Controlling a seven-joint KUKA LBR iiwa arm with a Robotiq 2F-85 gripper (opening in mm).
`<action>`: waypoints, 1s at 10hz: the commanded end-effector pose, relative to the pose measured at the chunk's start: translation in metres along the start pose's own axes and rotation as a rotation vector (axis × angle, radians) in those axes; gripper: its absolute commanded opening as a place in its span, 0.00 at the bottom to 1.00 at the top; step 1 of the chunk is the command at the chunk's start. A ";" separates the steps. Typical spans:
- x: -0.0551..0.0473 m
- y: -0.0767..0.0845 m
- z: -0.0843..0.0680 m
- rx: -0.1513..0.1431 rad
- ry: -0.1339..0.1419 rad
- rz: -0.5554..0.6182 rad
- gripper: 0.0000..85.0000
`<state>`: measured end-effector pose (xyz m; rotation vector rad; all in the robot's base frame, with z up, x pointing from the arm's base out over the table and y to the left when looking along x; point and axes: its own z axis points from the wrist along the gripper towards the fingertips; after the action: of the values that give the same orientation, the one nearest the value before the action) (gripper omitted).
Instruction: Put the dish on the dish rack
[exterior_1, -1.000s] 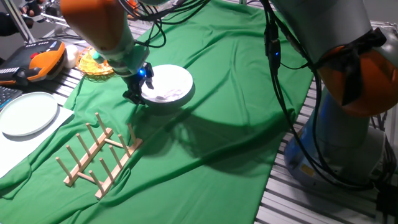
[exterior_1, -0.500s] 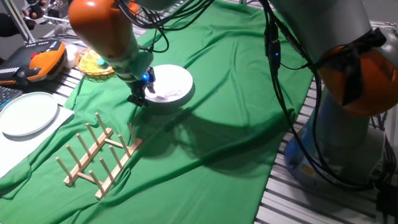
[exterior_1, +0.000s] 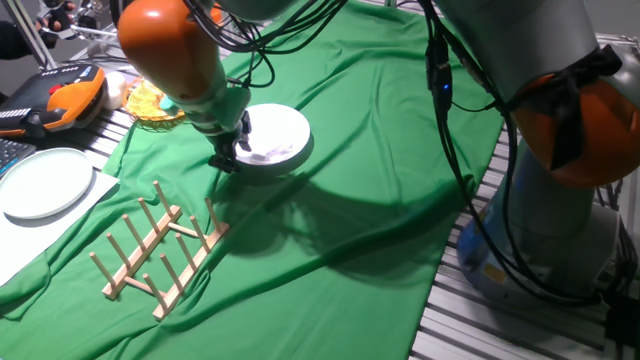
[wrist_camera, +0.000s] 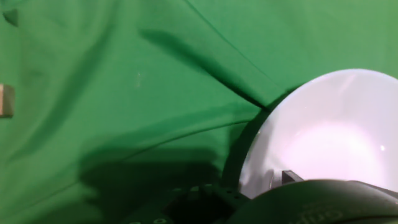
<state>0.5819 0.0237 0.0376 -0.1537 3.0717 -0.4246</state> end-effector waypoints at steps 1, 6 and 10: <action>0.000 -0.001 0.002 -0.007 -0.001 -0.011 0.40; 0.000 -0.003 -0.005 -0.033 0.024 -0.041 0.00; -0.001 -0.007 -0.021 -0.025 0.046 -0.055 0.00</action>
<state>0.5822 0.0224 0.0618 -0.2366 3.1265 -0.4016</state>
